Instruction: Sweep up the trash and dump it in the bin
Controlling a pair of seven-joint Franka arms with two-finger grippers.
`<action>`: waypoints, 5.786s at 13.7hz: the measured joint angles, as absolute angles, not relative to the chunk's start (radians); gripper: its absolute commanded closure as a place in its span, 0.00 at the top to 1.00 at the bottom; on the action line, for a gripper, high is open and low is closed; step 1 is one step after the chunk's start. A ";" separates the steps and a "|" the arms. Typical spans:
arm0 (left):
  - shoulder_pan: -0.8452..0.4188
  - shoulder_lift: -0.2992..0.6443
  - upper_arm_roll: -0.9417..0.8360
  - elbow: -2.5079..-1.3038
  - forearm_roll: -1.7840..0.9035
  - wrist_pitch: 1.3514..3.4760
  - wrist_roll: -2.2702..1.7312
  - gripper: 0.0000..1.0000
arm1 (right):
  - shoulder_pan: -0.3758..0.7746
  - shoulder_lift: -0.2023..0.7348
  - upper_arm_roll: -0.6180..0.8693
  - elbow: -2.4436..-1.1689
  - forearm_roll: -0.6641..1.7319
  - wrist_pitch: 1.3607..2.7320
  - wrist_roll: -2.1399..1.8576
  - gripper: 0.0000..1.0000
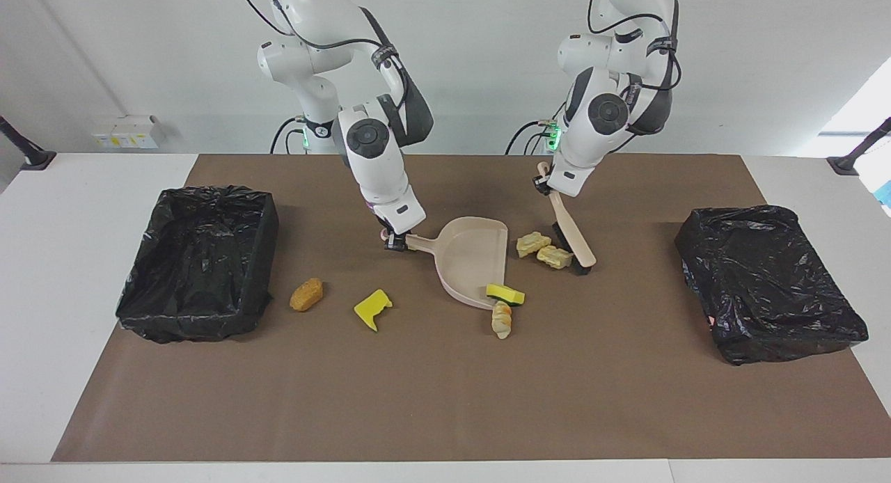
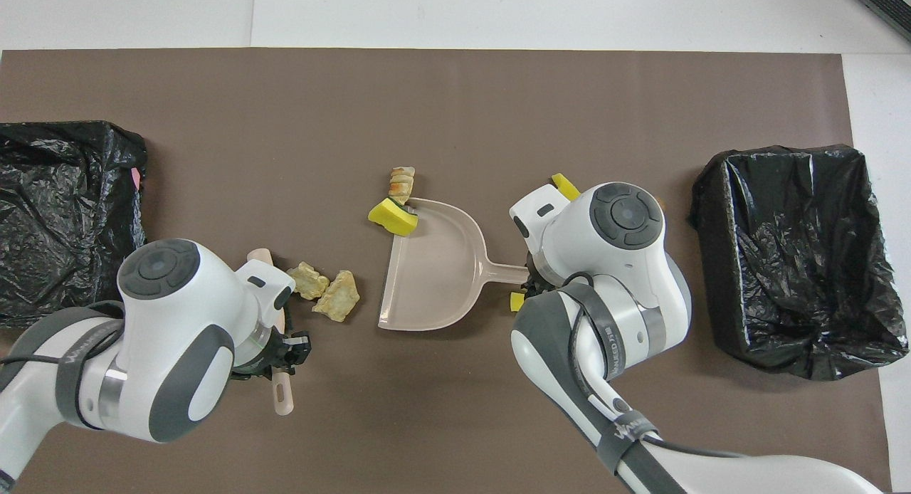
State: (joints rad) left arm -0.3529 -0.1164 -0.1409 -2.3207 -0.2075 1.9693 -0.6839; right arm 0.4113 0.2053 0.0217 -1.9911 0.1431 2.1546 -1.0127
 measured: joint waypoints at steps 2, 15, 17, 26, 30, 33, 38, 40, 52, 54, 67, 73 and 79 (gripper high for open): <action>-0.412 -0.106 -0.142 -2.320 -0.248 2.028 -0.726 0.00 | 0.411 0.205 0.022 -1.991 0.143 2.155 -1.013 0.00; -0.454 -0.038 -0.118 -2.040 -0.214 1.977 -0.475 0.00 | 0.412 0.205 0.021 -1.992 0.143 2.155 -1.013 0.00; -0.397 -0.019 -0.115 -2.006 -0.133 1.969 -0.285 0.00 | 0.412 0.205 0.021 -1.992 0.143 2.155 -1.013 0.00; -0.267 0.210 -0.109 -1.848 0.103 2.011 0.284 0.00 | 0.419 0.205 0.022 -1.992 0.143 2.163 -1.013 0.00; -0.269 0.271 -0.122 -1.826 0.134 2.036 0.298 0.00 | 0.420 0.205 0.022 -1.992 0.143 2.164 -1.013 0.00; -0.269 0.274 -0.121 -1.821 0.134 2.030 0.284 0.00 | 0.420 0.205 0.022 -1.992 0.143 2.164 -1.013 0.00; -0.261 0.292 -0.111 -1.751 0.162 2.030 0.229 0.00 | 0.420 0.205 0.022 -1.992 0.143 2.164 -1.013 0.00; -0.246 0.307 -0.111 -1.737 0.185 2.036 0.228 0.00 | 0.420 0.205 0.022 -1.992 0.143 2.164 -1.013 0.00; -0.284 0.349 -0.139 -1.744 0.256 1.848 0.217 0.00 | 0.410 0.198 0.017 -1.992 0.118 2.164 -1.032 0.00; -0.299 0.324 -0.141 -1.770 0.247 1.800 0.179 0.00 | 0.406 0.195 0.016 -1.996 0.116 2.164 -1.037 0.00; -0.450 0.208 -0.149 -1.854 -0.010 1.692 -0.097 0.00 | 0.426 0.197 0.021 -2.033 0.116 2.255 -1.037 0.00; -0.411 0.150 -0.131 -1.854 -0.086 1.667 -0.160 0.00 | 0.426 0.198 0.021 -2.078 0.145 2.349 -1.050 0.00; -0.305 0.029 -0.117 -1.849 -0.104 1.635 -0.160 0.00 | 0.423 0.200 0.018 -2.092 0.196 2.385 -1.139 0.00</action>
